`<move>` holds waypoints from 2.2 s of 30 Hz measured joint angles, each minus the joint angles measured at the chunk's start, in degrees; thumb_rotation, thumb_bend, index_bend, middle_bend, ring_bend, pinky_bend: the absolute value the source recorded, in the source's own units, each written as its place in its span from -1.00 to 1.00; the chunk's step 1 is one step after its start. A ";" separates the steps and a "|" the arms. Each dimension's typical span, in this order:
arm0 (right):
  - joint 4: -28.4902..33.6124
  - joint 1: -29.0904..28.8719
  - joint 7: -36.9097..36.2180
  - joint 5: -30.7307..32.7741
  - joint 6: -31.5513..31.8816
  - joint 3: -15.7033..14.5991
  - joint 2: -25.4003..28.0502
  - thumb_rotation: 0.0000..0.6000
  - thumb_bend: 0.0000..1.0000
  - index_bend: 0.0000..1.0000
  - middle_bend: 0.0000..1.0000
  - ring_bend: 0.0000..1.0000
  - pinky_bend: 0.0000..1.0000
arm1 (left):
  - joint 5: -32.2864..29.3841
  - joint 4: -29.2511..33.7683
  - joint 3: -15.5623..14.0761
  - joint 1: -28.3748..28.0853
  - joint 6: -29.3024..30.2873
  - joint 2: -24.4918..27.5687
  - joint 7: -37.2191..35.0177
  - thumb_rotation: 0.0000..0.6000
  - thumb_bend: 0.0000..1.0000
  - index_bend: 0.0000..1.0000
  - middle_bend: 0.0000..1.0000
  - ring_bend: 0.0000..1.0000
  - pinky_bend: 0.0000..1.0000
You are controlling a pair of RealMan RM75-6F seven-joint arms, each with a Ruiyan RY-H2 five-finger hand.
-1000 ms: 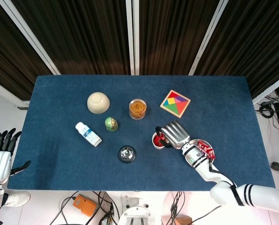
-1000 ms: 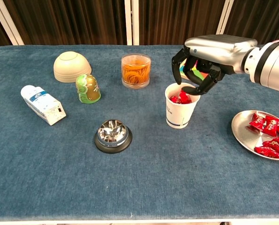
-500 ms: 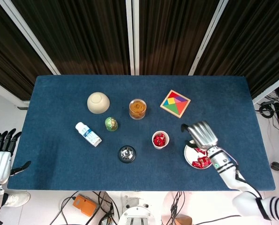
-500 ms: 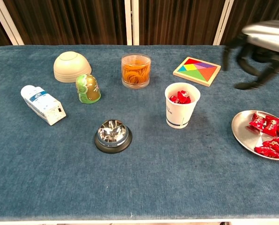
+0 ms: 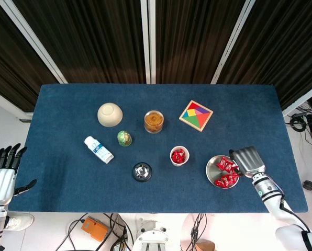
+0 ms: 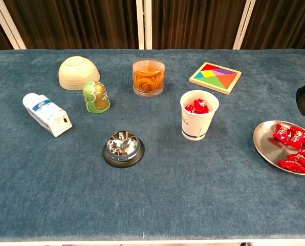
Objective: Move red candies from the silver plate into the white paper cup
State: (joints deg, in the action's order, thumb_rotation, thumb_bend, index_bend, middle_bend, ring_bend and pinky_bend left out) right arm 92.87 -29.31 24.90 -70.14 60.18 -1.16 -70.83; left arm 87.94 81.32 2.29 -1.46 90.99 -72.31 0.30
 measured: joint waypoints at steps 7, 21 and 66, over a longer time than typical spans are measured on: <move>-3.52 -0.66 1.62 0.21 -2.02 0.05 -2.87 1.00 -0.30 0.12 0.65 1.00 1.00 | -0.35 0.02 0.05 0.20 0.08 0.14 -0.05 1.00 -1.00 -0.81 -0.96 -1.00 -1.00; -7.76 -1.36 2.12 -0.30 -4.66 0.19 -5.97 1.00 -0.30 0.12 0.65 1.00 1.00 | -0.42 0.09 0.05 0.24 0.05 0.18 0.10 1.00 -1.00 -0.81 -0.97 -1.00 -1.00; -7.50 -0.39 -2.46 -9.57 -1.25 -0.54 -7.32 1.00 0.62 0.44 0.66 1.00 1.00 | -0.26 -0.77 0.10 0.65 0.65 0.17 -0.85 1.00 -1.00 -0.81 -0.98 -1.00 -1.00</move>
State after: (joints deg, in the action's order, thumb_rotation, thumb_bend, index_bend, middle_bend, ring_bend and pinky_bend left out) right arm 85.37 -29.69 22.44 -79.71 58.93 -1.69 -78.15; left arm 87.69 80.55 2.39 -0.81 91.64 -72.14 -0.55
